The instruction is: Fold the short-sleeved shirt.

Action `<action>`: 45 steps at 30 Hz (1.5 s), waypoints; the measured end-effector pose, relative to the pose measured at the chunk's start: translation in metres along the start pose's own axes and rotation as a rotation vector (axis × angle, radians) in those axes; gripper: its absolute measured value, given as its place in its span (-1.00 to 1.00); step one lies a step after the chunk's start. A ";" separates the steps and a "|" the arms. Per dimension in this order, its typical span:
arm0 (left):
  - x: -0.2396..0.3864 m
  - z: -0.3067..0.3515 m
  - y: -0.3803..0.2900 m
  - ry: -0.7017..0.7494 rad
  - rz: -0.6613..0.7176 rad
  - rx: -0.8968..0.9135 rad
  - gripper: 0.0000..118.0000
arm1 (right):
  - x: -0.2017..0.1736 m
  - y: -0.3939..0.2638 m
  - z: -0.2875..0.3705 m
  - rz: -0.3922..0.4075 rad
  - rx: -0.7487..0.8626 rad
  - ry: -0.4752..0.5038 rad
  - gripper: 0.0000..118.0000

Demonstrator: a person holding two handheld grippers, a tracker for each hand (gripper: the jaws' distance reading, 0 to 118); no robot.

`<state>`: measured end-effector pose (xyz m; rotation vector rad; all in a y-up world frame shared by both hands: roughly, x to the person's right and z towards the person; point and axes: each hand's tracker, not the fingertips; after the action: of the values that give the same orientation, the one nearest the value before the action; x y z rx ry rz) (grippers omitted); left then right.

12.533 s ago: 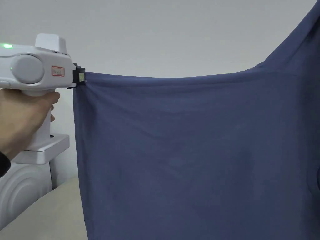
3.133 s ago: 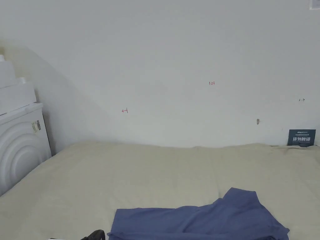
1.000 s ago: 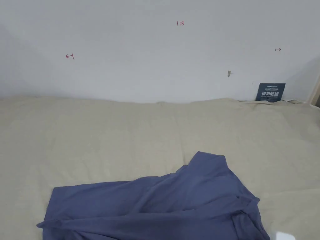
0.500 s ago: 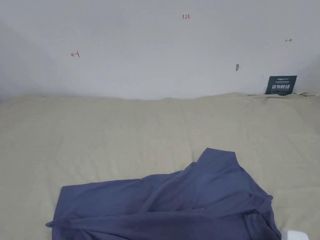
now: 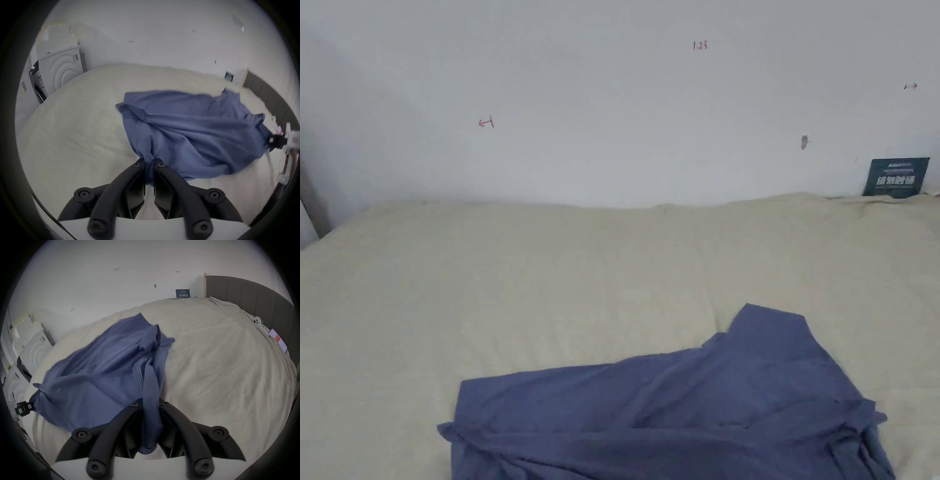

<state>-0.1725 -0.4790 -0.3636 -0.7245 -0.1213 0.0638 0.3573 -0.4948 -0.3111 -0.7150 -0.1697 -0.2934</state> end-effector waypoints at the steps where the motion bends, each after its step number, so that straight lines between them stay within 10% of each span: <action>1: -0.005 0.014 0.001 -0.018 0.012 0.018 -0.86 | 0.002 -0.001 0.011 -0.015 0.002 0.012 -0.83; 18: -0.049 0.093 -0.103 -0.055 0.098 -0.133 -0.81 | 0.009 -0.088 0.102 0.078 -0.124 -0.033 -0.79; 24: -0.052 0.153 -0.070 0.088 -0.025 0.097 -0.13 | 0.004 -0.063 0.157 0.146 0.061 -0.175 -0.37; 31: -0.024 0.266 -0.013 -0.129 0.075 0.524 0.30 | -0.039 -0.019 0.259 0.113 0.387 -0.009 -0.20; 35: -0.005 0.291 0.001 -0.098 0.047 0.613 0.58 | -0.070 -0.008 0.286 0.172 0.495 -0.004 0.53; 45: 0.008 0.297 -0.002 -0.175 0.076 0.592 0.64 | -0.079 -0.021 0.282 0.081 0.569 0.156 0.87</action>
<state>-0.2037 -0.2846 -0.1411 -0.1306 -0.2295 0.2257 0.2610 -0.3055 -0.1086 -0.1332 -0.0686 -0.2070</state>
